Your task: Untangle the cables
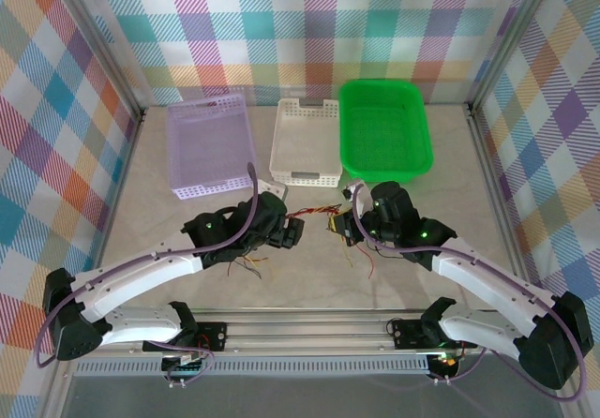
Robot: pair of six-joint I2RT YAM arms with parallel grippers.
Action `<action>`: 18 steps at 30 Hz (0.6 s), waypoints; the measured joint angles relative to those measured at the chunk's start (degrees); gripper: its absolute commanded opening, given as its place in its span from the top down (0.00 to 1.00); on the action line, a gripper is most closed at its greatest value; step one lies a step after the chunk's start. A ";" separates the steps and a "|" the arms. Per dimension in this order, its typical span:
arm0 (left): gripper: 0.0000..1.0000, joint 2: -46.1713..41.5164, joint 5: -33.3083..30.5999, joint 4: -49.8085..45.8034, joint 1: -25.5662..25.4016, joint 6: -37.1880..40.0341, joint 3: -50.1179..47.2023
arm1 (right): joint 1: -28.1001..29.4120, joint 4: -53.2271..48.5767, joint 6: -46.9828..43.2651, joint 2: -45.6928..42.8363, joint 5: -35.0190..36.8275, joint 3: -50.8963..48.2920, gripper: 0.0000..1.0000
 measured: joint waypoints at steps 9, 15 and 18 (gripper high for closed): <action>0.01 -1.46 0.22 0.09 0.00 12.13 -0.17 | 0.00 -0.94 -0.83 1.84 -5.55 0.66 1.00; 0.00 -0.37 0.55 -0.46 0.00 20.13 -0.20 | 0.00 -2.75 -1.01 2.16 -7.02 2.95 1.00; 0.00 0.04 0.24 -0.61 0.00 24.06 -0.28 | 0.00 -3.50 -1.05 2.25 -7.69 4.28 1.00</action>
